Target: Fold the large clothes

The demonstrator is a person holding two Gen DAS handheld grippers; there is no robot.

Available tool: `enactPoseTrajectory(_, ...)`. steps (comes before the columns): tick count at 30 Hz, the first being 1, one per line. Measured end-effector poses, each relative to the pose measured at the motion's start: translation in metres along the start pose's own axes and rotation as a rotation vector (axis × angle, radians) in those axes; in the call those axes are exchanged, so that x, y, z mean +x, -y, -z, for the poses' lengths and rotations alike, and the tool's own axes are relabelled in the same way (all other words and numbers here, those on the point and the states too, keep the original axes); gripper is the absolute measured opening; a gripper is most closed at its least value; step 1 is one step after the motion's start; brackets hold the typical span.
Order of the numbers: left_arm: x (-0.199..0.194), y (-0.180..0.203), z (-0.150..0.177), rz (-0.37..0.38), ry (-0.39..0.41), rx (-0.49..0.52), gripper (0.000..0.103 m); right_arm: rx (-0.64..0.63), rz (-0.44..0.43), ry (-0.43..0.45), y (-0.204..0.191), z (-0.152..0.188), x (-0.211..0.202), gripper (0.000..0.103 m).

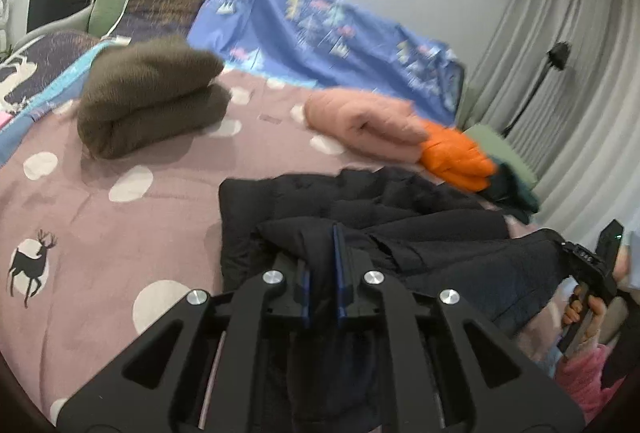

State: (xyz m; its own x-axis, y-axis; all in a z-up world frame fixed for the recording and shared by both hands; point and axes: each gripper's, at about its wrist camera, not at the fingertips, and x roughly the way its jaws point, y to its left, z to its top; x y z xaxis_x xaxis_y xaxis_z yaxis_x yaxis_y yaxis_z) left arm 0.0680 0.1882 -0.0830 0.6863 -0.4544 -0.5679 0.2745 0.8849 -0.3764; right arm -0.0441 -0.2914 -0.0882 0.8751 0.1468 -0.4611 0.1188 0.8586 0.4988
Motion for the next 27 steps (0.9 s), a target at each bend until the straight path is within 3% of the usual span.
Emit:
enactPoseTrajectory(6,0.054,-0.017,0.011,-0.046,-0.081,-0.025,0.016,-0.011,0.048,-0.047,0.008,0.01,0.029,0.006)
enactPoseTrajectory(10,0.059,-0.016,0.014,-0.051,-0.088,-0.005,0.018,-0.031,0.064,-0.055,0.008,0.01,0.03,0.018)
enactPoseTrajectory(12,0.053,-0.016,0.013,-0.036,-0.085,-0.01,0.027,-0.02,0.052,-0.045,0.008,0.008,0.021,0.03)
enactPoseTrajectory(14,0.042,-0.015,0.011,-0.006,-0.07,-0.029,0.043,-0.014,0.031,-0.032,0.009,0.005,0.009,0.038)
enactPoseTrajectory(16,0.025,-0.011,0.011,0.02,-0.039,-0.03,0.051,-0.018,0.017,-0.005,0.009,0.003,-0.009,0.051)
enactPoseTrajectory(18,0.008,-0.005,0.013,0.02,-0.014,-0.009,0.059,-0.038,0.021,0.015,0.008,0.003,-0.027,0.055)
enactPoseTrajectory(20,-0.01,0.003,0.017,-0.029,0.021,0.03,0.073,-0.061,0.035,0.024,0.008,0.005,-0.04,0.056)
enactPoseTrajectory(24,-0.034,0.015,0.023,-0.091,0.055,0.094,0.074,-0.127,0.052,-0.003,0.003,0.016,-0.057,0.057)
enactPoseTrajectory(27,-0.053,0.027,0.027,-0.039,0.063,0.127,0.071,-0.206,0.039,-0.046,-0.006,0.026,-0.063,0.057)
